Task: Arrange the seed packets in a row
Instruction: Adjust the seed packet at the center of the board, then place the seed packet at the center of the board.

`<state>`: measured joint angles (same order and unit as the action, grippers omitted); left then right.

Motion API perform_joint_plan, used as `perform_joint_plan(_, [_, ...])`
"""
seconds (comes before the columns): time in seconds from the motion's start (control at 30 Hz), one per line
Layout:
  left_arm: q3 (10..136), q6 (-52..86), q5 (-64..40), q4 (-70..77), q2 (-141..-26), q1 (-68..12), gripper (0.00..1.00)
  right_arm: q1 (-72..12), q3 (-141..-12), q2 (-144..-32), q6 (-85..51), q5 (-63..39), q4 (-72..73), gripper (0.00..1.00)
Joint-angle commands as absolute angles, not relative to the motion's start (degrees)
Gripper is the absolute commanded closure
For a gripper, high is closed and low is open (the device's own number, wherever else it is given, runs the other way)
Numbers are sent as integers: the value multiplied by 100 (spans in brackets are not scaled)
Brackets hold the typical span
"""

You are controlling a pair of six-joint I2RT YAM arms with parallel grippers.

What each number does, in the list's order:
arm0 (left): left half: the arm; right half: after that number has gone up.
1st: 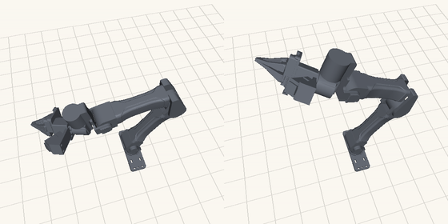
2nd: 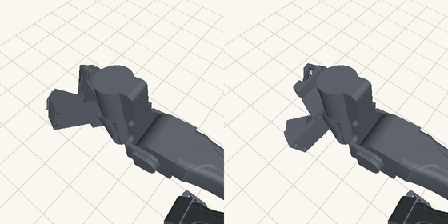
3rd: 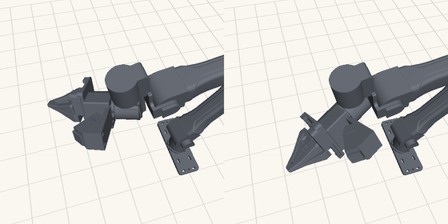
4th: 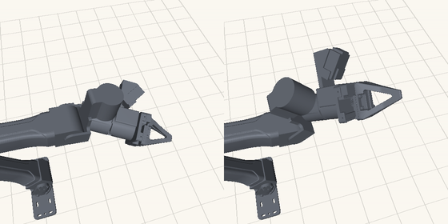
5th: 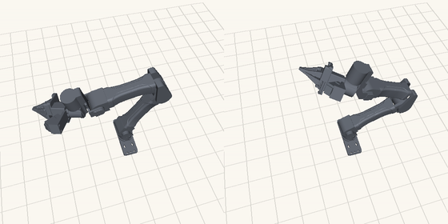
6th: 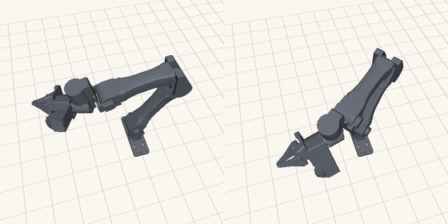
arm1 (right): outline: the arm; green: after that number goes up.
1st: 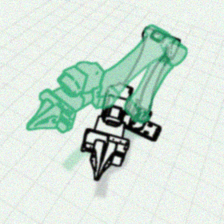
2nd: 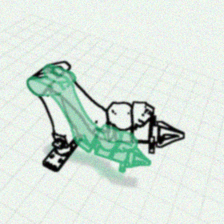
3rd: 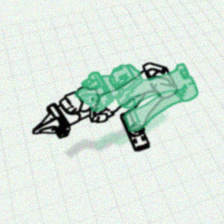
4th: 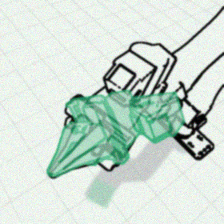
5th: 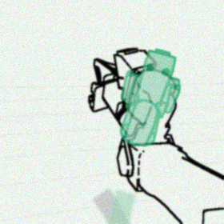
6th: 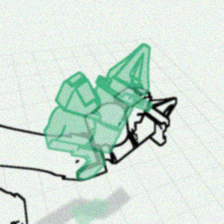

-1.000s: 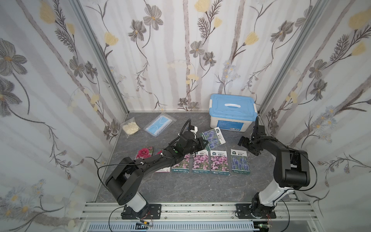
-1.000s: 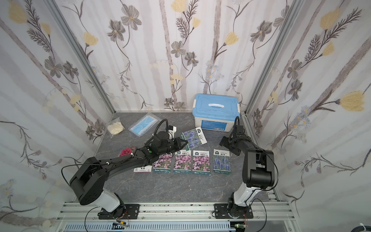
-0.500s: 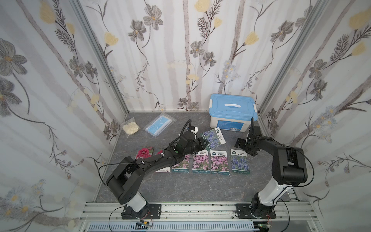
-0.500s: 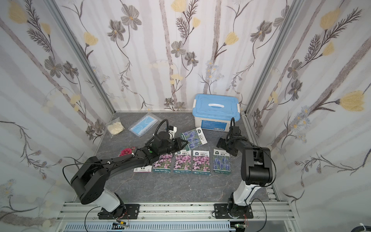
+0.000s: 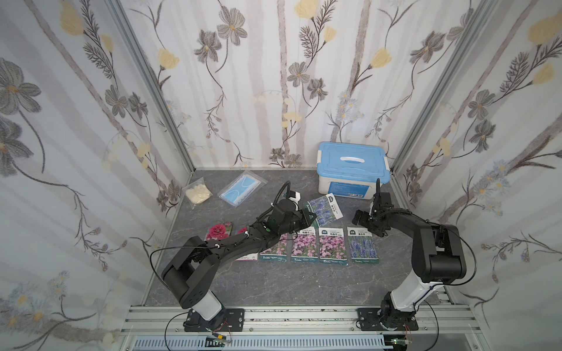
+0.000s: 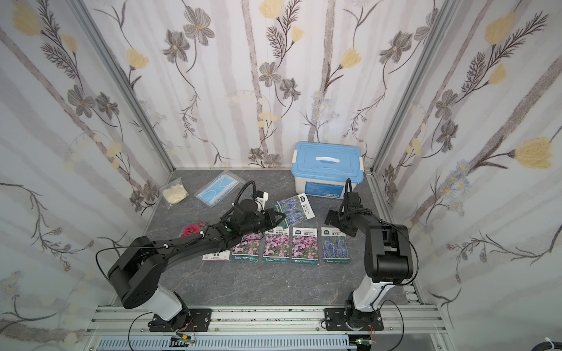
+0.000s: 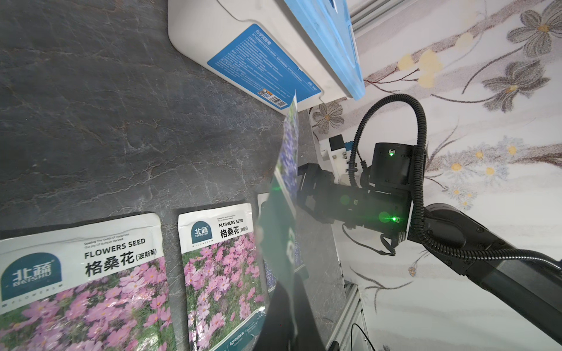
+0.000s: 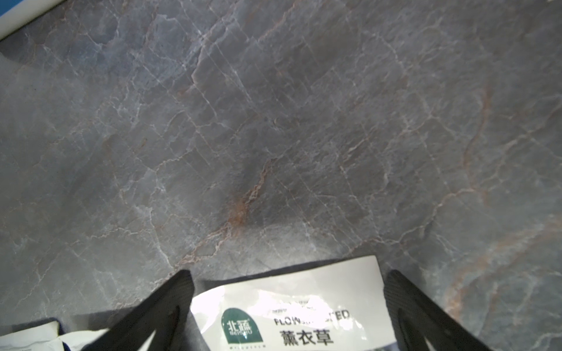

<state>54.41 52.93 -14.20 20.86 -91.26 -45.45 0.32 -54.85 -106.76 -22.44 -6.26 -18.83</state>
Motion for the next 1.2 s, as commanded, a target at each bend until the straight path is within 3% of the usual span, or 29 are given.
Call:
perform_joint_plan(0.0, [5450,5326,-1458,2295,-9129,-4545,100,18,-5428,-10628,-2278,-738,-1978,0])
perform_joint_plan(0.3, [5481,5384,-1432,2433,-9190,-4570,100,18,-5489,-9996,-2366,-846,-1941,0])
perform_joint_plan(0.6, [5126,6005,-791,3243,-9116,-4652,100,-44,-4342,-8016,-3326,-2402,-507,0])
perform_joint_plan(0.73, [4899,6370,-277,3568,-9090,-4797,100,-539,-3699,-7454,-4149,-2751,336,3])
perform_joint_plan(0.93, [4669,6718,544,3885,-9060,-5111,100,-1351,-2964,-6899,-5326,-2479,1662,9])
perform_joint_plan(1.17, [4527,6890,1267,4107,-8979,-5548,100,-1956,-2648,-7284,-6186,-2460,3039,20])
